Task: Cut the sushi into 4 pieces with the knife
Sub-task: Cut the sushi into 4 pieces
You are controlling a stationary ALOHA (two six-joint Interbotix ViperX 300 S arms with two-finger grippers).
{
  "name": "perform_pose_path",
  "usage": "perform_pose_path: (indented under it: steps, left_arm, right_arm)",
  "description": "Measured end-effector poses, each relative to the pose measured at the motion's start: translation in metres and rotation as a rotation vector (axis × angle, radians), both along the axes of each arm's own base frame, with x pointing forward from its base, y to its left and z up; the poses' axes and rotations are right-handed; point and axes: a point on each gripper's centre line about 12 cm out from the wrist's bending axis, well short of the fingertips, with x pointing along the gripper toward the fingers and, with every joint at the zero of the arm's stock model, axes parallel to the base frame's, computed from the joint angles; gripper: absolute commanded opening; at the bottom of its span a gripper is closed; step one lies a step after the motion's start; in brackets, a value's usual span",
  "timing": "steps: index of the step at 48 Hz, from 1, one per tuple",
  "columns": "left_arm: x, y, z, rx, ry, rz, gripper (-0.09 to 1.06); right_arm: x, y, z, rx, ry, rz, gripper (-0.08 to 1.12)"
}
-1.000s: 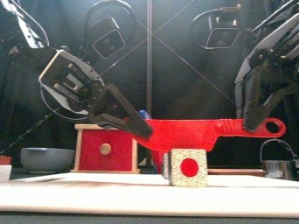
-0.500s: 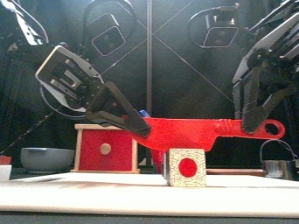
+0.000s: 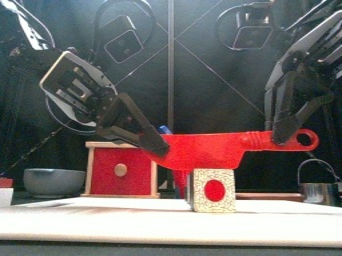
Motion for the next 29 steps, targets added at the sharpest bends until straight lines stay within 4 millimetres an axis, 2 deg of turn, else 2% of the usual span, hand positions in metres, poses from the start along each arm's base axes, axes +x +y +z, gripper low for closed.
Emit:
perform_pose_path:
  steps: [19,29]
  left_arm:
    - [-0.0013,-0.0053,-0.0006,0.004,0.001,-0.019,0.06]
    - [-0.001,-0.0054,-0.0074,0.008,0.015,-0.019,0.06]
  right_arm:
    - [0.0009,0.002,-0.0013,0.002,0.002,0.003,0.1]
    - [0.0017,0.0029,-0.0062,0.0,0.016,0.005,0.1]
